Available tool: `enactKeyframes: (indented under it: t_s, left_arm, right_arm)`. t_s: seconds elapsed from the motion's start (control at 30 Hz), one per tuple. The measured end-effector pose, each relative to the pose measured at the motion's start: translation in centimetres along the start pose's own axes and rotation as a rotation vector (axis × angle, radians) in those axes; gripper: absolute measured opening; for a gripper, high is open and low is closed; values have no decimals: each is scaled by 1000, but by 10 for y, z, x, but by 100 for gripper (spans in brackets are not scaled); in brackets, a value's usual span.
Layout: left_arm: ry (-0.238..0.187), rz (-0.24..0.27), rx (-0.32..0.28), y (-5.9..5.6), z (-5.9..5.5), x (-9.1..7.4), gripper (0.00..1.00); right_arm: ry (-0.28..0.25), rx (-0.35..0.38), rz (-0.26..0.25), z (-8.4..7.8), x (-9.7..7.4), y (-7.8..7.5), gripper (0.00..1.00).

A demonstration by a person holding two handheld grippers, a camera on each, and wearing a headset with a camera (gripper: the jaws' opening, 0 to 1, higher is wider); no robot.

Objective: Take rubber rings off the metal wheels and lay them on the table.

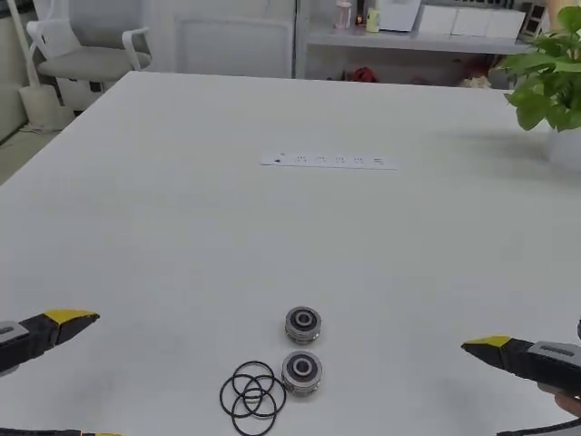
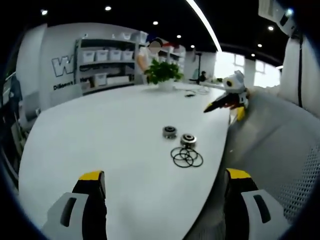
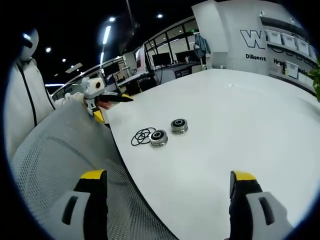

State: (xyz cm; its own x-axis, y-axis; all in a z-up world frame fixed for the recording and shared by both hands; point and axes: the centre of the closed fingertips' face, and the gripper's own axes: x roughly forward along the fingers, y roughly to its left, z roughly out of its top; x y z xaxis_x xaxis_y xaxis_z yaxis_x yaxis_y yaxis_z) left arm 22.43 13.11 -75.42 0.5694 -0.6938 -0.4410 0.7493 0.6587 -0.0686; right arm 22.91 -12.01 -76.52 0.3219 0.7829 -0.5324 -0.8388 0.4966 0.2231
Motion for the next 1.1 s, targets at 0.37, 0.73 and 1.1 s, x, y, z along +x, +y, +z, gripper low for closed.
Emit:
enactKeyframes:
  t_s: [0.37,0.73,1.1]
  left_arm:
    - [28,-12,-19,-4,-9,5,100]
    - [32,-19,-26,-3,-11,10,100]
    - [13,15,-25,1,-8,9,100]
  right_arm:
    - [7,-9,13,-3,5,1,99]
    - [23,1,7,-12,7,1,98]
    - [-1,-5,-39,-7,8,-4,94]
